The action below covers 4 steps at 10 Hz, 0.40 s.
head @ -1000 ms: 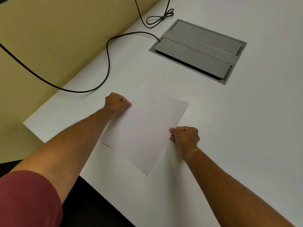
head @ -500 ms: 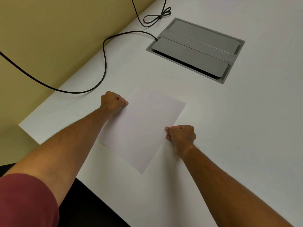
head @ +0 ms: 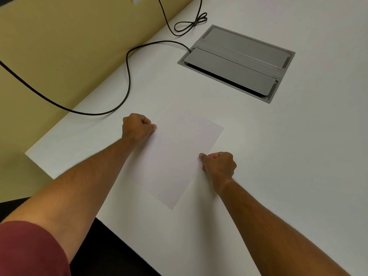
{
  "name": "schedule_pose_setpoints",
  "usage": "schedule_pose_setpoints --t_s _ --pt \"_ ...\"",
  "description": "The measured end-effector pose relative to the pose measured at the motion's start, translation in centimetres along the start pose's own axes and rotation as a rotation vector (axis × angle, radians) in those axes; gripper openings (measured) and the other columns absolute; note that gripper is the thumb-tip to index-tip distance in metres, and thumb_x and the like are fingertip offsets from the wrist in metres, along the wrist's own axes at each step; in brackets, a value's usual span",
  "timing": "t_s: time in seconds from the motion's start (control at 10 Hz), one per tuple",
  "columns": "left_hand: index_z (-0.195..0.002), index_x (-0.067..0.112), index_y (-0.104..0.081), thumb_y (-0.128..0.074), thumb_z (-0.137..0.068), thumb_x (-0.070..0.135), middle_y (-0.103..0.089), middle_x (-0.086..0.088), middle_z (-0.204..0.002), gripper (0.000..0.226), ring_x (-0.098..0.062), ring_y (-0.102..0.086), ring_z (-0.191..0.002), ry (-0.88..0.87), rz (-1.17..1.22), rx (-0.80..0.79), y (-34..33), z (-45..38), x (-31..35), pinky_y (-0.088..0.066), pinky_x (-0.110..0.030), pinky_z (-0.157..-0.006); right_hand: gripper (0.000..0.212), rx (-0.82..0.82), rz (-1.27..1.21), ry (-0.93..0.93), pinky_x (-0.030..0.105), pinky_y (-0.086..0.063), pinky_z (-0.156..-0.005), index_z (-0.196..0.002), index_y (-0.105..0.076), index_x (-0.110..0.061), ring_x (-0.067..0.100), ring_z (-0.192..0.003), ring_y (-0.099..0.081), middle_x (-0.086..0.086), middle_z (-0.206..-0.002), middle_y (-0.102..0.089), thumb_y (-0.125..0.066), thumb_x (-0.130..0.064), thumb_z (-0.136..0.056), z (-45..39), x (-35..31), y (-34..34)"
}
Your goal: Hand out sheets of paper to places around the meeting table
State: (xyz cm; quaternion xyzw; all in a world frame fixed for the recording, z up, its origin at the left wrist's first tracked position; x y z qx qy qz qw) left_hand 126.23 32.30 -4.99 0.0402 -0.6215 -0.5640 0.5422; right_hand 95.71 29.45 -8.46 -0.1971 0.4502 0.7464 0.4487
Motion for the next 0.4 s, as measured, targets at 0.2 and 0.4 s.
schedule_pose_setpoints --t_s 0.2,0.4 --pt "-0.128 0.006 -0.061 -0.072 -0.086 0.033 -0.063 -0.013 -0.128 0.051 -0.029 -0.056 -0.122 -0.247 -0.184 -0.001 -0.4 2.8 2.8 -0.044 -0.039 -0.104 0.038 0.021 0.137 0.223 0.03 -0.046 -0.095 -0.118 -0.064 -0.009 0.022 -0.11 -0.062 0.006 -0.119 -0.067 -0.064 -0.035 -0.09 1.9 -2.5 1.0" --pt "-0.154 0.005 -0.023 -0.05 -0.096 0.049 -0.024 -0.011 -0.162 0.077 -0.024 -0.021 -0.15 -0.527 -0.445 -0.057 -1.7 6.7 6.4 -0.017 -0.037 -0.12 0.056 0.041 0.29 0.475 0.036 -0.035 -0.108 -0.142 -0.044 -0.013 0.024 -0.134 -0.041 0.007 -0.144 -0.048 -0.056 -0.038 -0.093 3.3 -4.4 1.8"
Point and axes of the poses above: each hand's wrist, its own z-axis away from the middle knuckle, its own y-axis out of the back of the hand, x = y × z, the point moved 7 cm from there along -z, towards the middle knuckle
